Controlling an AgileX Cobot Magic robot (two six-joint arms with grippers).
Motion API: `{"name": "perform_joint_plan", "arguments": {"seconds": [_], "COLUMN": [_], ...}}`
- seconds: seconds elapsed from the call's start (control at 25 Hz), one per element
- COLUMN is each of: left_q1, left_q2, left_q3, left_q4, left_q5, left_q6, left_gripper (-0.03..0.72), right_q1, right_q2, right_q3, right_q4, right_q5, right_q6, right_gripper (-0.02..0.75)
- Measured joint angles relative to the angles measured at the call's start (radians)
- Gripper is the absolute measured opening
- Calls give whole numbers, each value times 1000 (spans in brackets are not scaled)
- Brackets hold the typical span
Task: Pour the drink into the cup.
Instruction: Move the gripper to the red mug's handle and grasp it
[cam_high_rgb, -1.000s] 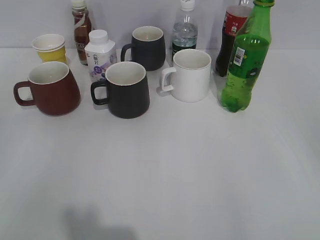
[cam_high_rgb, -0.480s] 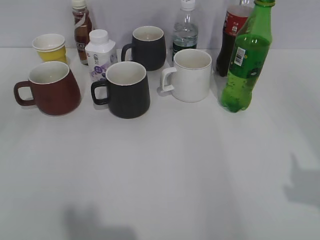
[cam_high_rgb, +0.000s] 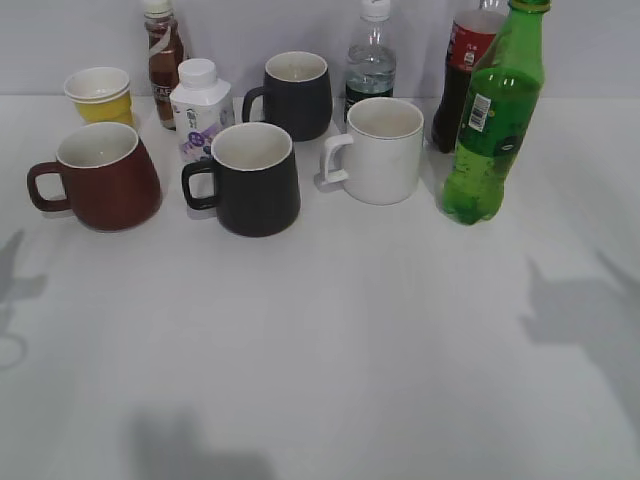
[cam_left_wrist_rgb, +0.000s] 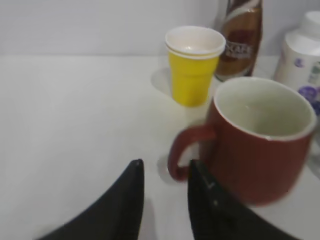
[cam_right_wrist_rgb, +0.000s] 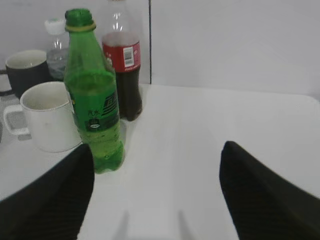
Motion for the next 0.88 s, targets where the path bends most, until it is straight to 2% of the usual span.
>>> {"name": "perform_joint_plan", "arguments": {"seconds": [0.2,0.4,0.88], "left_q1": [0,0,0], "left_q2": [273,447,619], "left_q3": [2,2,-118], "left_q4": [67,117,72], "left_q5": [-367,-532,-563], "left_q6": [0,0,0], "left_gripper": [240,249,253], "right_q1": [0,0,0], "right_q2": [100,157,166], "right_q3": [0,0,0], "right_q4": [-2,-10,-28], "right_q5": [-80,-125,-145], "right_q6": [-1,-1,-2], "right_gripper": [587,587,587]}}
